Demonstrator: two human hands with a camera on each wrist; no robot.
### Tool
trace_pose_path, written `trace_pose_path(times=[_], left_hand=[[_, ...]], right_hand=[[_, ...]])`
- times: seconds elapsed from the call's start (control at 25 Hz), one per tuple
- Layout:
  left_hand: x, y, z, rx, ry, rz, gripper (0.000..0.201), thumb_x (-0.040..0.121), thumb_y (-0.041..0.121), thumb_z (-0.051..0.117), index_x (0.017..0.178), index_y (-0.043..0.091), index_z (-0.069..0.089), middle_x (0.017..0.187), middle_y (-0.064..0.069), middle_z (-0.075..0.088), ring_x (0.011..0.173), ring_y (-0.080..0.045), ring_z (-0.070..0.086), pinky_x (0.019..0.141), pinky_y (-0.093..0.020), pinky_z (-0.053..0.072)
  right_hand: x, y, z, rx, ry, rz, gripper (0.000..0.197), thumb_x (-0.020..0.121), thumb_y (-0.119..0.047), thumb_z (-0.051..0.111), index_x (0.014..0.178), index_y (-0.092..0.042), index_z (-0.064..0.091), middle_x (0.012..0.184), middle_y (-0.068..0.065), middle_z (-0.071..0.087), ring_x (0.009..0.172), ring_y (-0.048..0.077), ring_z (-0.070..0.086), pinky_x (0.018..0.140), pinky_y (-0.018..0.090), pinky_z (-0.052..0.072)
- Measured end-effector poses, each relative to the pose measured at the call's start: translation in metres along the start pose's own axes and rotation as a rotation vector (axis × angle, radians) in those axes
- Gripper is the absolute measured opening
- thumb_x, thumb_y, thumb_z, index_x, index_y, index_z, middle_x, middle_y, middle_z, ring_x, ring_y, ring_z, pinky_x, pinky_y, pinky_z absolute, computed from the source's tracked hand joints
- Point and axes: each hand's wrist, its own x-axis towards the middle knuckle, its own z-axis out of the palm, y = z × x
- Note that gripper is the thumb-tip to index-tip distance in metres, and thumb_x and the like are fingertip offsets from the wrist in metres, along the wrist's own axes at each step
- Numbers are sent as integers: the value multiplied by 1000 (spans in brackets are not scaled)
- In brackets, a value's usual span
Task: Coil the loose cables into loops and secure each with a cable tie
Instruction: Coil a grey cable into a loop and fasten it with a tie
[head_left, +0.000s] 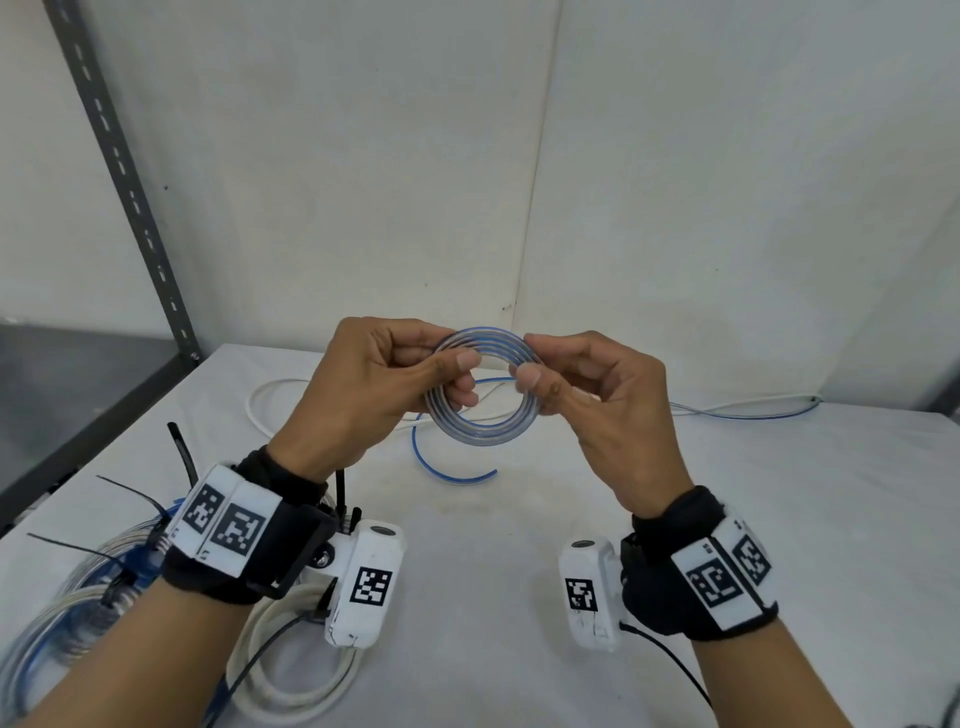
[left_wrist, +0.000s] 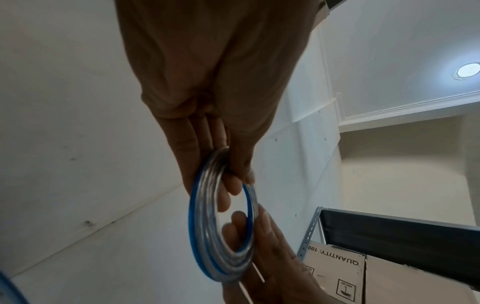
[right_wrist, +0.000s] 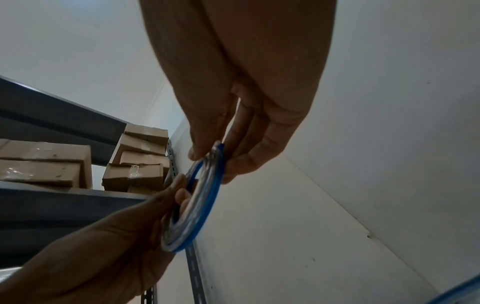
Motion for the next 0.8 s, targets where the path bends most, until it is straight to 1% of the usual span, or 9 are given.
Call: trace_pose_path(times=[0.08,0.2,0.24,0.36,0.4,0.48,0.56,0.64,0.8], left_hand=[[0,0,-1,-5,-5,-12,21,83,16,72,97,0,74,74,-14,73,69,-28,73,70,-38,63],[-2,1,1,-24,-135,-127,28,90,30,63,97,4,69,70,-9,65,65,-24,66,77,-38,62],[-2,1,4,-59,-181,-182,35,92,38,57,95,4,68,67,-6,58,60,-22,60,80,-39,61],[-1,4,11,-88,-244,-329,56,96,56,42,84,6,66,59,-2,38,49,-19,40,83,-41,61],[-1,4,12,-49,-256,-354,58,99,56,39,82,6,64,58,-2,35,48,-18,37,83,-42,61],[-3,6,12,34,-282,-368,52,105,47,39,80,7,61,58,0,31,48,-17,30,82,-42,59],[-5,8,13,51,-300,-378,46,108,39,40,76,11,60,57,6,29,50,-15,24,78,-39,55],[-7,11,15,36,-295,-363,46,109,34,39,73,15,61,51,12,34,48,-10,24,73,-36,47],[-7,14,17,27,-239,-320,41,108,30,39,77,10,56,45,13,38,43,-5,27,65,-32,37]], right_hand=[[0,0,1,52,-11,8,23,82,-6,80,101,-18,76,93,7,79,85,26,76,76,36,59],[0,0,-2,-1,-21,-16,24,82,-7,81,99,-22,77,88,4,79,80,25,76,81,43,60],[0,-1,-3,-22,-40,-20,24,82,-6,81,99,-23,77,87,3,79,79,23,75,80,41,60],[-2,-2,-3,-83,-135,-37,23,83,-4,80,99,-21,78,89,1,79,78,16,74,77,27,58],[-3,-2,-2,-100,-170,-34,24,84,-3,79,98,-22,78,90,1,79,80,15,73,78,26,58],[-3,0,0,-132,-220,-26,24,84,-2,78,97,-23,78,91,0,79,82,15,73,80,29,59],[-3,0,-1,-139,-244,-20,22,85,-2,77,98,-20,79,91,1,79,83,18,73,80,30,59],[-3,-1,-1,-113,-238,-27,19,88,-2,75,101,-16,78,93,4,79,83,22,74,79,31,59],[-3,-2,2,-3,-162,-14,8,91,-1,70,97,-7,72,90,12,78,76,21,75,73,28,59]])
